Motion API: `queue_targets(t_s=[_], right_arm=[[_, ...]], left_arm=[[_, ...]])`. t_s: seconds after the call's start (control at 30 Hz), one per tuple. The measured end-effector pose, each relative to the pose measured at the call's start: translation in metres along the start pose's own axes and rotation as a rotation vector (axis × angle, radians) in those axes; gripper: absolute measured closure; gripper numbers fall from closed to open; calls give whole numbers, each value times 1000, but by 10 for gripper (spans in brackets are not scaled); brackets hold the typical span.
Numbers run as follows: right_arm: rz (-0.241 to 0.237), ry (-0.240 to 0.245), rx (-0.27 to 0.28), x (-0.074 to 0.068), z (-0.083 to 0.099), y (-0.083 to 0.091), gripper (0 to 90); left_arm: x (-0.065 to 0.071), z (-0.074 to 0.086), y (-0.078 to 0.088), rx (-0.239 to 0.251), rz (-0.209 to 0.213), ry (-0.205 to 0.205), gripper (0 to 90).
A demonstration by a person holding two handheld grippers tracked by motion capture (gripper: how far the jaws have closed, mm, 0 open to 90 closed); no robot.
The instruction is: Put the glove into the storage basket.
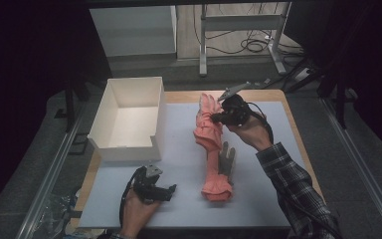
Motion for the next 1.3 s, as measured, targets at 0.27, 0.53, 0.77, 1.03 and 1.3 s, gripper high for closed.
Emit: queue_targets(t_s=[0.27, 0.53, 0.77, 1.03, 1.3], right_arm=[[-7, 11, -28, -31, 24, 21, 899], [-28, 18, -59, -52, 52, 35, 899], [-45, 36, -97, -63, 74, 31, 899], [-44, 38, -125, -69, 88, 21, 899], [-35, 43, -141, -71, 98, 8, 898]], left_arm=[[0, 0, 0, 0, 1, 0, 28], [0, 0, 0, 0, 1, 0, 28], [0, 0, 0, 0, 0, 1, 28], [0, 0, 0, 1, 0, 0, 28], [0, 0, 0, 2, 0, 0, 28]])
Point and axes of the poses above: each handheld gripper's, and its own axes: y roughly backward along the jaws, z roughly out of its underside, x roughly to its right, the point moved 1 cm from there along -y, roughly forward along the jaws, and after that the axes turned 3 degrees about z, right-handed, at the moved point
